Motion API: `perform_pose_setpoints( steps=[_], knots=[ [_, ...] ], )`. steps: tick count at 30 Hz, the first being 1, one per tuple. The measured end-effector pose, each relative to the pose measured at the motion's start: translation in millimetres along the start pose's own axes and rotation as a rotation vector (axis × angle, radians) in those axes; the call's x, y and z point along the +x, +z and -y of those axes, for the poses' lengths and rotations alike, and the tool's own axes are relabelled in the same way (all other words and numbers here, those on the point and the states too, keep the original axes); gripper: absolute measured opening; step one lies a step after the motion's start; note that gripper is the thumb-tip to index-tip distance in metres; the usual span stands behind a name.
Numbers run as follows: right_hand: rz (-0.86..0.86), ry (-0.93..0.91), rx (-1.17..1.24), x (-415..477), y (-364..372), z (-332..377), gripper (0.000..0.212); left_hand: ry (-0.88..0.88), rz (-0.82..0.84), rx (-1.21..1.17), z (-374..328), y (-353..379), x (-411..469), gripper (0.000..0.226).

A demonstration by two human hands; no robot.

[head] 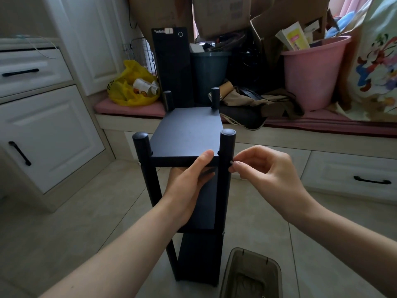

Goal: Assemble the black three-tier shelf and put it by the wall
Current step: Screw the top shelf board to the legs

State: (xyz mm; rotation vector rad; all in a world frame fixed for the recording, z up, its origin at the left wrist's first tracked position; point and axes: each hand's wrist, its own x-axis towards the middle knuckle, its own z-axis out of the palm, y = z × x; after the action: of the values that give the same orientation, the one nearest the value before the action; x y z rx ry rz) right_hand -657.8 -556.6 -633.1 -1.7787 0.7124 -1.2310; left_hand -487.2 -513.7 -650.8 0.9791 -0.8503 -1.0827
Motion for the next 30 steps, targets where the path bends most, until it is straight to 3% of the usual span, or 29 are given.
perform_pose_setpoints(
  steps=[21, 30],
  knots=[
    [-0.036, -0.05, -0.133, 0.4, -2.7, 0.0, 0.013, -0.003, 0.0, 0.035, 2.3, 1.9, -0.2, 0.046],
    [-0.038, -0.106, -0.259, -0.1, -3.2, 4.6, 0.009, -0.009, -0.011, 0.002, 1.2, 4.3, -1.2, 0.056]
  ],
)
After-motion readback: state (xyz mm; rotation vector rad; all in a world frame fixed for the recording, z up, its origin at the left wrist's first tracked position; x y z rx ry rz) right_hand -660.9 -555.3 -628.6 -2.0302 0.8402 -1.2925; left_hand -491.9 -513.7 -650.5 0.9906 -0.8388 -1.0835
